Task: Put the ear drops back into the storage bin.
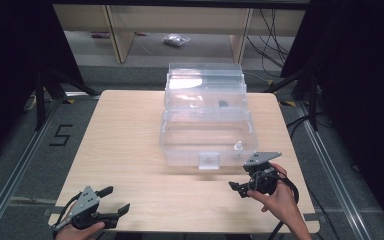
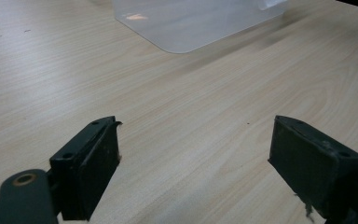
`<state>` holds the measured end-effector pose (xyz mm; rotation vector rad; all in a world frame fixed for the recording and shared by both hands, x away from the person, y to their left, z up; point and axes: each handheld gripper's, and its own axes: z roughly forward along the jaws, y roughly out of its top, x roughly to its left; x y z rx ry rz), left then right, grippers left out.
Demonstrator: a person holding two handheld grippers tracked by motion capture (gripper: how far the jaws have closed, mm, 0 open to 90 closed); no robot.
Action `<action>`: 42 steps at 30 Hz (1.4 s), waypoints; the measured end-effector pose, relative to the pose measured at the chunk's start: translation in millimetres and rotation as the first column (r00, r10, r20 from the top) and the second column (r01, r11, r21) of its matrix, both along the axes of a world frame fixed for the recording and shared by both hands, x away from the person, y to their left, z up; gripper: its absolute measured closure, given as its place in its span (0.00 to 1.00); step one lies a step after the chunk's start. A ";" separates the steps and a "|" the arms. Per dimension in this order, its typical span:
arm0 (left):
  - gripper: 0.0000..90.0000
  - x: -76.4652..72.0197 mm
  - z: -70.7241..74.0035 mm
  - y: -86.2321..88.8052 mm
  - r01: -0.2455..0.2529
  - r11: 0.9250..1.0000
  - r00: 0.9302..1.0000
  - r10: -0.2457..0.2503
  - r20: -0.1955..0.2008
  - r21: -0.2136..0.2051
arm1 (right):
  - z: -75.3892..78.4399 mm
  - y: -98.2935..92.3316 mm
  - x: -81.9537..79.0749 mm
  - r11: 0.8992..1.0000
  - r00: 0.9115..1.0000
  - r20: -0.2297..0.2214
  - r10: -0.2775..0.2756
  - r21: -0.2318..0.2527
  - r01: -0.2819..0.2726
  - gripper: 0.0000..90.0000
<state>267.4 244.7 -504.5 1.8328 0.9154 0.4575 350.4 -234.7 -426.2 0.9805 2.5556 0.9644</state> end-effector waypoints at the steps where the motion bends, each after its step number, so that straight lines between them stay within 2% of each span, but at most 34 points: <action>1: 0.17 0.0 -0.1 0.0 -0.001 1.000 1.000 0.001 0.000 0.000 | -1.3 -0.3 -0.7 1.000 1.000 -0.005 -0.005 0.004 0.005 0.25; 2: 0.17 0.0 -0.1 -0.1 0.000 1.000 1.000 0.000 0.000 0.000 | -3.2 0.1 -1.6 1.000 1.000 0.002 -0.017 0.014 0.017 0.25; 4: 0.17 -0.1 0.0 -0.1 0.000 1.000 1.000 0.000 0.000 0.000 | -3.1 -1.1 -3.1 1.000 1.000 -0.016 -0.023 0.014 0.023 0.24; 6: 0.17 0.0 0.0 -0.1 -0.001 1.000 1.000 0.001 0.000 0.000 | -6.6 -1.4 -3.1 1.000 1.000 0.009 -0.014 0.024 0.014 0.24; 8: 0.17 0.0 0.0 -0.1 0.000 1.000 1.000 0.000 0.000 0.001 | -6.5 -1.4 -4.6 0.999 1.000 -0.001 -0.029 0.022 0.029 0.24; 11: 0.17 -0.1 0.1 -0.2 0.000 1.000 1.000 0.000 0.000 0.000 | -12.0 -2.0 -5.9 0.999 1.000 0.011 -0.021 0.036 0.021 0.24; 12: 0.17 -0.1 0.0 -0.1 0.000 1.000 1.000 0.000 0.000 0.001 | -11.9 -2.9 -6.5 1.000 1.000 -0.007 -0.013 0.021 0.013 0.24; 13: 0.17 -0.1 0.0 -0.1 0.000 1.000 1.000 0.000 0.000 0.001 | -14.8 -1.6 -7.4 0.999 1.000 -0.002 -0.021 0.047 0.021 0.24; 14: 0.17 -0.1 0.0 -0.1 0.000 1.000 1.000 0.000 0.000 0.000 | -14.0 -2.6 -8.6 0.999 1.000 -0.021 -0.022 0.032 0.023 0.24; 16: 0.17 -0.1 0.0 -0.1 0.000 1.000 1.000 0.000 0.000 0.001 | -17.0 -2.8 -9.6 0.999 1.000 -0.025 -0.016 0.033 0.017 0.24; 17: 0.17 -0.1 0.0 -0.2 0.000 1.000 1.000 0.000 0.000 0.001 | -19.1 -3.5 -9.6 1.000 1.000 -0.006 -0.011 0.027 0.011 0.24; 18: 0.17 -0.1 0.0 -0.1 0.003 1.000 1.000 -0.003 -0.002 0.000 | -18.6 -3.7 -11.9 0.999 0.999 -0.030 -0.033 0.033 0.034 0.24; 19: 0.17 0.1 -0.1 -0.1 0.004 1.000 1.000 -0.004 -0.002 -0.001 | -20.7 -3.4 -12.6 0.999 0.999 -0.013 -0.039 0.035 0.039 0.24; 20: 0.17 0.1 -0.2 -0.2 0.004 1.000 1.000 -0.004 -0.003 -0.001 | -21.7 -6.8 -12.3 1.000 1.000 0.003 -0.017 0.017 0.017 0.23; 21: 0.17 0.1 -0.2 -0.2 0.005 1.000 1.000 -0.005 -0.003 -0.001 | -21.7 -6.8 -12.3 1.000 1.000 0.003 -0.017 0.017 0.017 0.23; 22: 0.17 0.0 -0.2 -0.2 0.004 1.000 1.000 -0.004 -0.002 -0.001 | -24.1 -6.6 -13.4 0.999 1.000 -0.007 -0.025 0.039 0.025 0.23; 23: 0.17 0.1 -0.2 -0.3 0.004 1.000 1.000 -0.004 -0.003 -0.001 | -24.7 -8.5 -16.6 0.998 0.998 -0.029 -0.051 0.037 0.052 0.23; 25: 0.17 -0.4 0.1 -0.2 -0.001 1.000 1.000 0.001 -0.004 0.005 | -24.9 -9.9 -18.0 0.998 0.998 -0.038 -0.054 0.028 0.055 0.23; 26: 0.17 -0.3 0.0 -0.3 0.000 1.000 1.000 0.000 -0.004 0.005 | -29.0 -11.5 -19.1 0.998 0.998 -0.012 -0.055 0.043 0.056 0.23; 27: 0.17 -0.4 0.0 -0.4 0.000 1.000 1.000 0.000 -0.005 0.004 | -28.4 -12.7 -21.1 0.997 0.997 -0.042 -0.070 0.032 0.071 0.23; 29: 0.17 -0.4 0.0 -0.5 0.000 1.000 1.000 0.000 -0.005 0.004 | -31.2 -13.2 -21.7 0.997 0.997 -0.025 -0.070 0.039 0.071 0.23; 30: 0.17 -0.4 0.0 -0.5 -0.001 1.000 1.000 0.001 -0.006 0.005 | -32.6 -12.7 -24.0 0.996 0.996 -0.040 -0.078 0.048 0.080 0.23; 31: 0.17 -0.4 0.0 -0.5 0.000 1.000 1.000 0.000 -0.006 0.005 | -33.7 -15.1 -21.7 0.998 0.999 -0.017 -0.040 0.043 0.041 0.23; 32: 0.17 -0.4 0.0 -0.5 -0.001 1.000 1.000 0.001 -0.006 0.004 | -36.3 -14.7 -26.3 0.996 0.997 -0.035 -0.075 0.052 0.077 0.23; 33: 0.17 -0.4 -0.1 -0.5 -0.001 1.000 1.000 0.001 -0.006 0.005 | -36.3 -14.7 -26.3 0.996 0.997 -0.035 -0.075 0.052 0.077 0.23; 34: 0.17 -0.4 0.0 -0.5 0.000 1.000 1.000 0.000 -0.006 0.005 | -35.7 -17.3 -25.1 0.998 0.998 -0.037 -0.045 0.032 0.046 0.23; 35: 0.17 -0.3 0.0 -0.4 0.000 1.000 1.000 0.000 -0.005 0.005 | -37.5 -16.4 -27.7 0.996 0.996 -0.040 -0.074 0.045 0.076 0.23; 36: 0.17 -0.4 0.0 -0.4 0.000 1.000 1.000 0.000 -0.005 0.004 | -37.4 -17.1 -29.4 0.996 0.995 -0.051 -0.083 0.029 0.084 0.23; 37: 0.17 -0.4 0.0 -0.4 0.000 1.000 1.000 0.000 -0.005 0.004 | -39.1 -17.9 -28.7 0.997 0.997 -0.034 -0.064 0.033 0.065 0.23; 38: 0.17 -0.3 -0.2 -0.5 0.000 1.000 1.000 0.000 -0.006 0.003 | -39.7 -17.4 -31.8 0.995 0.995 -0.050 -0.087 0.050 0.090 0.23; 42: 0.17 -0.5 -0.2 -0.7 0.000 1.000 1.000 0.000 -0.007 0.003 | -40.3 -19.2 -33.3 0.996 0.996 -0.051 -0.078 0.036 0.080 0.21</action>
